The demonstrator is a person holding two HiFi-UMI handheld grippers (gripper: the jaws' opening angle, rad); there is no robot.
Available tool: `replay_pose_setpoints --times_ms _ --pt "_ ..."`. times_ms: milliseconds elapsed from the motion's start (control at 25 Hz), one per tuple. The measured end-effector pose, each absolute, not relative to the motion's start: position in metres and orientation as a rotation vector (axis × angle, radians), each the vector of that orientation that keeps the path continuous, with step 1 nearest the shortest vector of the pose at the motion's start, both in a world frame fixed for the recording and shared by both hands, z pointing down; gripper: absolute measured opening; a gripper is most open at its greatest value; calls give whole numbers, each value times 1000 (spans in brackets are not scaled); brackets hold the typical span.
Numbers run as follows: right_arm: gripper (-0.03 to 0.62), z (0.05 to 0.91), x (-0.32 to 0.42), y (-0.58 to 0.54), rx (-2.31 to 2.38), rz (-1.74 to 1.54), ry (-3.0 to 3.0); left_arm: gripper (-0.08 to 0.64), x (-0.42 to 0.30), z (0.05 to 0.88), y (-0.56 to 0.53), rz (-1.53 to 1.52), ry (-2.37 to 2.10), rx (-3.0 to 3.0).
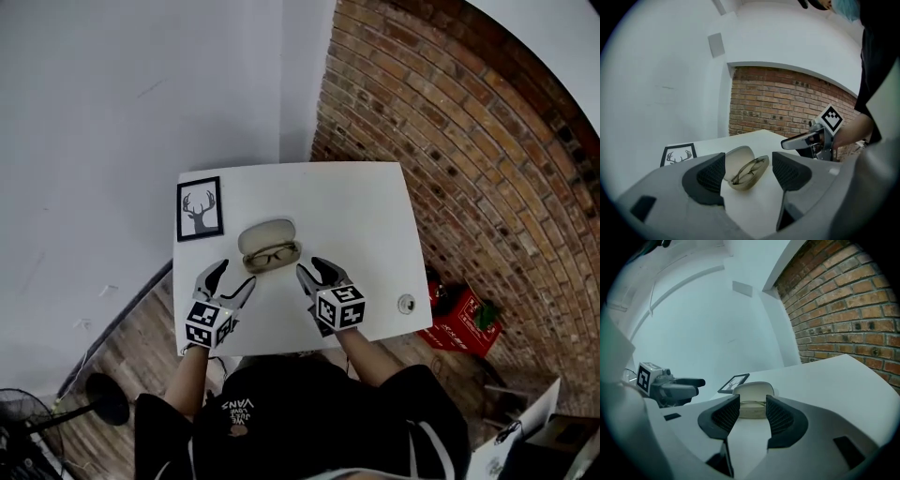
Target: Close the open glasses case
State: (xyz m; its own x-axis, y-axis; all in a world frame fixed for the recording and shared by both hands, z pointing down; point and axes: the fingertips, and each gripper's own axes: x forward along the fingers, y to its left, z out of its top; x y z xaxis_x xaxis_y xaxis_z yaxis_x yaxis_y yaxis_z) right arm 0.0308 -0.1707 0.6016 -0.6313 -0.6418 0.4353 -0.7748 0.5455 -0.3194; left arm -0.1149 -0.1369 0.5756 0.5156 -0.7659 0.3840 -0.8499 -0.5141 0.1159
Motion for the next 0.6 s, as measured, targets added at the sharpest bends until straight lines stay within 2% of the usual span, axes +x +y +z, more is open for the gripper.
replay_pose_setpoints --times_ms 600 --pt "231 638 -7 -203 1291 695 -2429 446 -126 604 -203 418 -973 2581"
